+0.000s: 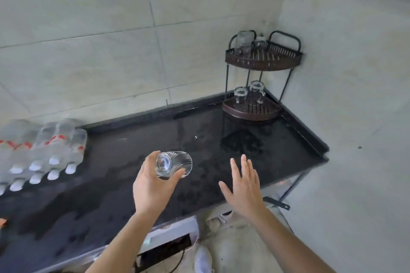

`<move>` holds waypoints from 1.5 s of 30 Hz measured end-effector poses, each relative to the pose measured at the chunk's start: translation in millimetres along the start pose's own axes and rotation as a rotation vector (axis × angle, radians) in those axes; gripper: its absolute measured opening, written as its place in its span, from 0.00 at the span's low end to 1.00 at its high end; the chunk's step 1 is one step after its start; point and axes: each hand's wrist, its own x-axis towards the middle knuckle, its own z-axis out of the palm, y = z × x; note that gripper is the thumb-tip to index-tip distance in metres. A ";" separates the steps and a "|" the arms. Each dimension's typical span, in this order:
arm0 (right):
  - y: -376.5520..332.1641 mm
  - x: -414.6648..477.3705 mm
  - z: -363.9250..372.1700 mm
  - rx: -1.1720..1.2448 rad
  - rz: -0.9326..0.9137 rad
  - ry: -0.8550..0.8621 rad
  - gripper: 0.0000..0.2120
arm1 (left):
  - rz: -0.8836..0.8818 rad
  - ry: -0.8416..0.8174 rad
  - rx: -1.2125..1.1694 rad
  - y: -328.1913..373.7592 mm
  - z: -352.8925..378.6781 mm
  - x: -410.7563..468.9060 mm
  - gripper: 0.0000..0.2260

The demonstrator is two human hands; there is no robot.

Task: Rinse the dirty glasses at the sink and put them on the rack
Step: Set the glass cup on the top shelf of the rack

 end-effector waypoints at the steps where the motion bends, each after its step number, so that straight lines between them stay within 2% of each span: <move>1: 10.5 13.4 -6.5 -0.001 0.027 0.016 0.37 | 0.014 -0.026 -0.018 10.1 15.8 15.3 0.32; 8: 68.2 129.8 -86.9 -0.030 0.159 0.128 0.36 | 0.111 -0.168 -0.158 110.5 106.8 132.0 0.33; 14: 105.5 214.4 -162.5 -0.020 0.221 0.265 0.36 | 0.321 -0.163 -0.221 218.0 159.5 212.7 0.34; 20: 147.9 305.8 -222.8 0.035 0.105 0.391 0.36 | 0.525 -0.060 -0.182 312.9 211.1 275.4 0.31; 25: 182.4 358.6 -240.4 -0.026 -0.026 0.268 0.35 | 0.435 -0.058 0.039 369.1 268.2 322.7 0.34; 28: 203.6 368.6 -233.6 -0.079 -0.116 0.229 0.33 | 0.380 -0.084 0.197 387.3 303.3 342.3 0.34; 34: 222.8 372.5 -227.6 -0.121 -0.236 0.264 0.37 | 0.411 -0.105 0.445 401.3 351.2 356.1 0.34; 38: 226.7 373.0 -221.8 -0.137 -0.267 0.294 0.39 | 0.369 -0.097 0.511 393.2 360.4 355.3 0.41; 41: 224.6 373.5 -222.5 -0.101 -0.263 0.285 0.38 | 0.354 -0.156 0.571 387.3 349.6 349.8 0.45; 43: 220.2 373.6 -222.4 -0.067 -0.241 0.301 0.36 | 0.355 -0.142 0.538 380.6 334.5 339.9 0.42; 45: 210.9 372.9 -216.4 -0.022 -0.207 0.341 0.35 | 0.405 -0.035 0.448 364.7 313.0 324.0 0.36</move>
